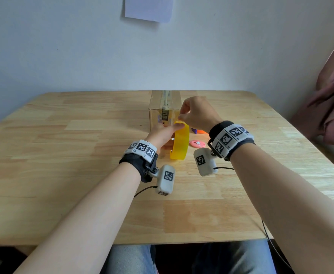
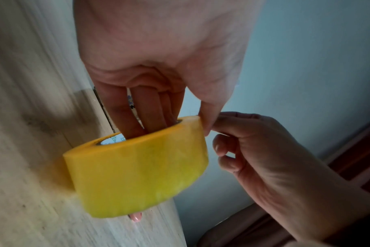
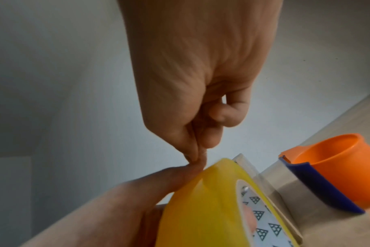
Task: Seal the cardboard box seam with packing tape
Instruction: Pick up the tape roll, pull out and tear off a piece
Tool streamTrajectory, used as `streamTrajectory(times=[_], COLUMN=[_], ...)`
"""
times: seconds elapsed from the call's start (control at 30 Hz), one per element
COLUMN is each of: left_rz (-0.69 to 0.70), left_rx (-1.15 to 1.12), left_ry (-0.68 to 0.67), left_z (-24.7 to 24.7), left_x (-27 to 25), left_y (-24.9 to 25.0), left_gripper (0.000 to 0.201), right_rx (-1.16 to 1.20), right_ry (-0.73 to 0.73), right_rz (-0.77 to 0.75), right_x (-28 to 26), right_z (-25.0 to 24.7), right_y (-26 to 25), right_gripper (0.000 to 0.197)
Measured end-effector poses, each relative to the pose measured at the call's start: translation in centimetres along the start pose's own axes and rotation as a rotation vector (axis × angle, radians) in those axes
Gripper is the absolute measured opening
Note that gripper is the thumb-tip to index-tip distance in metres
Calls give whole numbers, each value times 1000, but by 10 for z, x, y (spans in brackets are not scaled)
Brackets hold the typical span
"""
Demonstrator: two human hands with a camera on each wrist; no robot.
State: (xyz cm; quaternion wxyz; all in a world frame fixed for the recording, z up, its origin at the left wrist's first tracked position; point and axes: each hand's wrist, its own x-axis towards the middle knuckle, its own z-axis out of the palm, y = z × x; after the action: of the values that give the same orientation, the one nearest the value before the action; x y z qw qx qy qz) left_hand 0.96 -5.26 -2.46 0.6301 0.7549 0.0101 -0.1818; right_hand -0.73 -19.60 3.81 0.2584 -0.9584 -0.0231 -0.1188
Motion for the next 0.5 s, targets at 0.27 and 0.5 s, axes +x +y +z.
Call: streamTrajectory(times=[0.27,0.5], left_rz=[-57,-60], left_rx=[-109,-126], left_ry=[-47,-61], left_z=[-10,-10], left_x=[-1,0], left_y=[-4,-5], left_gripper=[44,47], right_rx=[198,414], right_ry=[77,126], right_rz=[-64,-25], right_x=[-5,-9], right_z=[1,7], right_y=[-1,11], right_gripper=[12,17])
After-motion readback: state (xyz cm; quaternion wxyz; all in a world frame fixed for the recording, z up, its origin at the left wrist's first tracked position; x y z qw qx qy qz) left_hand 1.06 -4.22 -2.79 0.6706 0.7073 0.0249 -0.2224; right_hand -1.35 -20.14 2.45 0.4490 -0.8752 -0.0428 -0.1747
